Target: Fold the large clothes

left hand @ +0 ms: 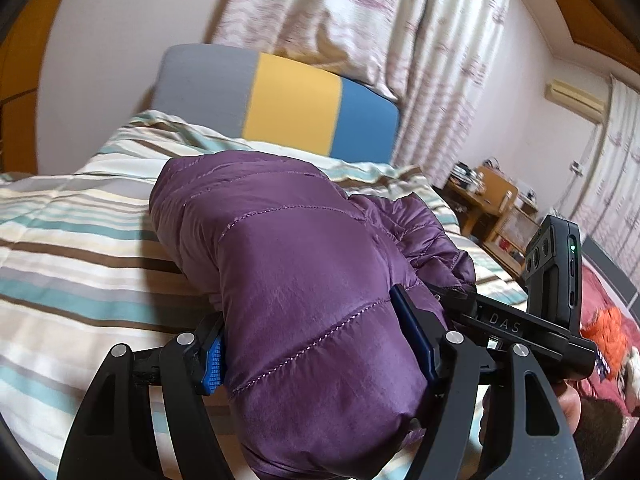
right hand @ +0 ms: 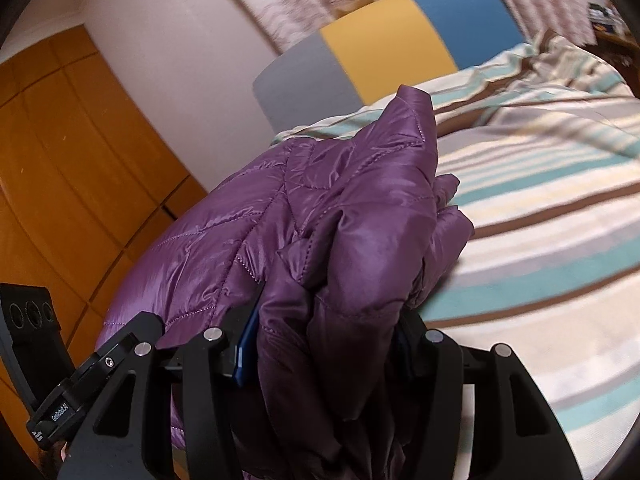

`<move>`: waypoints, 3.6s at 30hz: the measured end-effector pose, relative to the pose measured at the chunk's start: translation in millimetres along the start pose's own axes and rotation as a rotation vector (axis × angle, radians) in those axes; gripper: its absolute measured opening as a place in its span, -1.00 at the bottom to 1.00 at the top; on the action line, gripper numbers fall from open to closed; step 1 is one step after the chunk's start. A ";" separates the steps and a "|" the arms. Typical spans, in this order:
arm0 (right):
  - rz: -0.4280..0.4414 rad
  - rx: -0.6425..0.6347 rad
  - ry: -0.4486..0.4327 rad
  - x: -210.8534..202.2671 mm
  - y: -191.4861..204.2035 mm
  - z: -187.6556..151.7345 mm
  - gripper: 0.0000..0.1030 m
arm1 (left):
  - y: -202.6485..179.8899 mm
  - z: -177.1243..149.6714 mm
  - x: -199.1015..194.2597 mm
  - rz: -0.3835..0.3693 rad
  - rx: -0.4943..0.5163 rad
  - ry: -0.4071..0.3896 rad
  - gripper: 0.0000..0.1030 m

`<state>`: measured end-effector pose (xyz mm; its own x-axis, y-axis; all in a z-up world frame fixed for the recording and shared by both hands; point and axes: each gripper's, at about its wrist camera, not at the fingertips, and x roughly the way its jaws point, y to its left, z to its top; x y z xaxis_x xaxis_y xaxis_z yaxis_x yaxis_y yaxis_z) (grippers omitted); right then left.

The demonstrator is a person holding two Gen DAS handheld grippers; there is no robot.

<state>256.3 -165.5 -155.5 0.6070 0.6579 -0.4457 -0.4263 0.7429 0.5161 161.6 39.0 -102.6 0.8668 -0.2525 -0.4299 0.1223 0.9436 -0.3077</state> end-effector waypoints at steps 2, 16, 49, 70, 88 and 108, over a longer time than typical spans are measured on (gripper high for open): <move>0.010 -0.031 0.010 12.0 13.5 1.4 0.04 | 9.9 -0.1 -5.7 0.018 -0.022 -0.014 0.37; 0.040 -0.240 0.149 124.2 84.1 1.2 0.04 | 109.4 -15.7 -33.8 0.185 -0.108 -0.049 0.37; -0.227 -0.238 0.125 105.4 74.9 -45.2 0.95 | 105.1 -52.6 -50.4 0.363 -0.243 0.075 0.94; -0.182 -0.334 0.081 -40.1 136.1 -66.0 0.96 | 17.0 -37.3 -144.7 0.287 -0.030 0.028 0.94; -0.178 -0.315 0.035 -70.0 140.1 -66.4 0.96 | 15.3 -34.5 -155.4 0.288 -0.089 0.012 0.94; -0.173 -0.317 0.039 -69.8 139.0 -67.1 0.96 | 14.4 -37.1 -152.3 0.272 -0.084 0.018 0.94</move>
<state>109.7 -99.9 -101.8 0.6652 0.5186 -0.5371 -0.5101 0.8410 0.1803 13.4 83.1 -73.1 0.8535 0.0027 -0.5211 -0.1544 0.9564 -0.2479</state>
